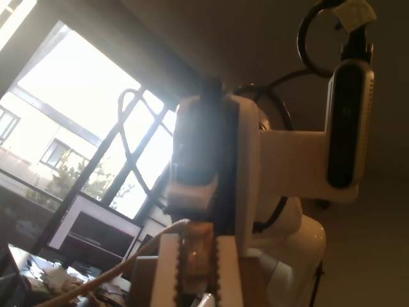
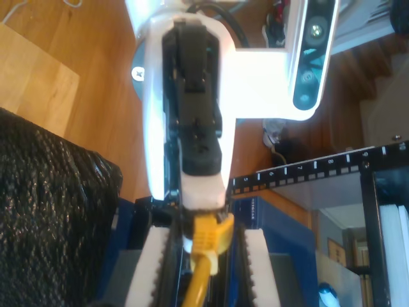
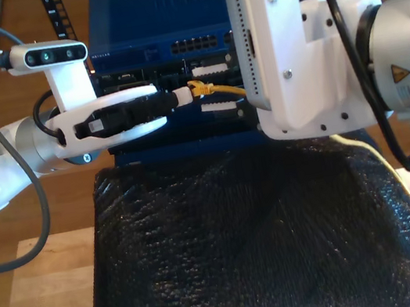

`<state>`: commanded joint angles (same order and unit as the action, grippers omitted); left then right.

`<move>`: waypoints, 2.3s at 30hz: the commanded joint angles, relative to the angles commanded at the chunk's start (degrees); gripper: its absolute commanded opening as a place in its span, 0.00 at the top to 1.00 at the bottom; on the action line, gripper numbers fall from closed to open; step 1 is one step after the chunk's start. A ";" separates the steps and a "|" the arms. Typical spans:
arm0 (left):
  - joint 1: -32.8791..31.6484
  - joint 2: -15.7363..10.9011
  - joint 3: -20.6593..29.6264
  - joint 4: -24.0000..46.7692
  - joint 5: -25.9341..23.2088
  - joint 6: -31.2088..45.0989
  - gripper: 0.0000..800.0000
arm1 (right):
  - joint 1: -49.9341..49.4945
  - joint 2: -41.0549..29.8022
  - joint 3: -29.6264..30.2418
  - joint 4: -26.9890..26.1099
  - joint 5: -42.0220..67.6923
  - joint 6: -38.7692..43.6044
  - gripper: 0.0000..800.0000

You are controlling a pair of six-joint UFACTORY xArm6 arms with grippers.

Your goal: Grab the cable and plug it in

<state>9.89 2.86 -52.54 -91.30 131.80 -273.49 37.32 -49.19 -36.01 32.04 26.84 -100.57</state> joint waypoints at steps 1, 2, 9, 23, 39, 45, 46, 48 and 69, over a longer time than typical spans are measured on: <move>0.00 0.00 0.00 0.00 0.00 0.00 0.99 | 0.00 0.00 0.00 0.00 0.00 0.00 0.69; 0.00 0.00 0.00 0.00 0.00 0.00 0.99 | 0.00 0.00 0.00 0.00 0.00 0.00 0.69; 0.00 0.00 0.00 0.00 0.09 0.00 0.99 | 0.00 -0.88 0.00 0.00 0.00 -0.09 0.69; 0.00 0.00 0.00 0.00 0.09 -0.26 0.99 | 0.18 -0.88 0.09 0.00 0.09 -0.09 0.71; 0.00 0.00 -0.09 0.00 0.09 -0.35 0.99 | 0.26 -0.62 0.18 0.00 0.00 0.00 0.78; 0.00 0.00 -0.18 0.00 0.09 -0.44 0.99 | 0.26 -0.62 0.35 0.00 0.00 0.00 0.79; 0.00 0.00 -0.18 0.00 0.09 -0.44 0.99 | 0.26 -0.62 0.35 0.00 0.00 0.00 0.80; 0.00 0.00 -0.09 0.00 0.09 -0.44 0.99 | 0.26 -0.70 0.44 0.00 0.00 0.00 0.83; 0.00 0.09 -0.09 -0.09 1.41 -0.35 0.59 | 0.26 -0.53 0.44 0.18 0.00 0.18 1.00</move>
<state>9.89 2.95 -52.63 -91.38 133.21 -273.85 37.58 -49.71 -35.57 32.22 26.84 -100.40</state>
